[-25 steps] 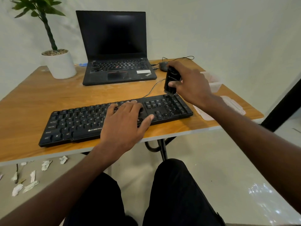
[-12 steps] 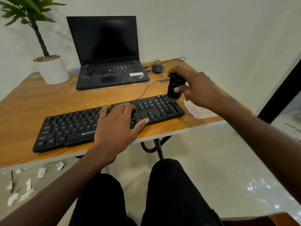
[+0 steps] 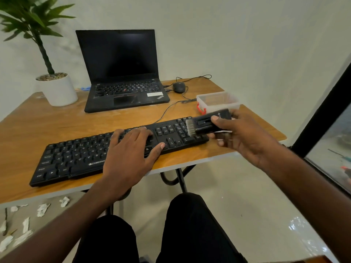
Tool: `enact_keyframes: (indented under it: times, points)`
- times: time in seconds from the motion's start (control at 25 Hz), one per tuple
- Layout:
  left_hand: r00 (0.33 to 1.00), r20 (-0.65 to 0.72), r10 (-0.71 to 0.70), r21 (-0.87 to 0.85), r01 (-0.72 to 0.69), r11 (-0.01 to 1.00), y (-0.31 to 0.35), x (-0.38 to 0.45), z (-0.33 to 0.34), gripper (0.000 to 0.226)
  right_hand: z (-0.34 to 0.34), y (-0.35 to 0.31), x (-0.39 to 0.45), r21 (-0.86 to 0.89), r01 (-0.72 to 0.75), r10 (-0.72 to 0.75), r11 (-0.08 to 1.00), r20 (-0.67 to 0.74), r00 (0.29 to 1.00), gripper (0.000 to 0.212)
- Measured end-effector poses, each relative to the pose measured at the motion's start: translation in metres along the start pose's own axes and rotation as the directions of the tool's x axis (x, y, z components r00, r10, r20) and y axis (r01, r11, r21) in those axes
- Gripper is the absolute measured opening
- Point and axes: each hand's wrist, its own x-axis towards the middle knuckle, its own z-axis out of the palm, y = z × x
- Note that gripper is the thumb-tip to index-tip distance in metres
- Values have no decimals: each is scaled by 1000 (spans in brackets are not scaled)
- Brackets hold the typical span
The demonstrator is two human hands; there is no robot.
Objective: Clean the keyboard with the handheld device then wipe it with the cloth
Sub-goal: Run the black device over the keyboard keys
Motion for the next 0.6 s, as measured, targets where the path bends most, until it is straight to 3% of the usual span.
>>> enact_keyframes:
  times: [0.08, 0.16, 0.28, 0.4, 0.48, 0.6]
  points:
    - [999, -37, -10, -97, 6, 995, 1, 0, -3, 57, 5, 6, 0, 334, -146, 119, 931, 102, 988, 34]
    - [999, -31, -44, -317, 32, 948, 3, 6, -8, 65, 14, 8, 3, 391, -165, 108, 906, 163, 981, 32]
    - [999, 43, 4, -578, 21, 816, 8, 30, -14, 86, 34, 10, 22, 273, -42, -8, 961, 178, 984, 39]
    - [994, 103, 46, -688, 37, 725, 17, 45, -14, 98, 59, 10, 36, 27, 119, -120, 993, 49, 992, 53]
    - [995, 73, 67, -685, 1, 728, 18, 40, -5, 97, 71, 14, 39, -100, 182, -181, 978, 14, 983, 57]
    - [998, -19, 68, -691, -62, 720, 13, 39, 3, 76, 74, 20, 37, -118, 240, -240, 964, 8, 971, 52]
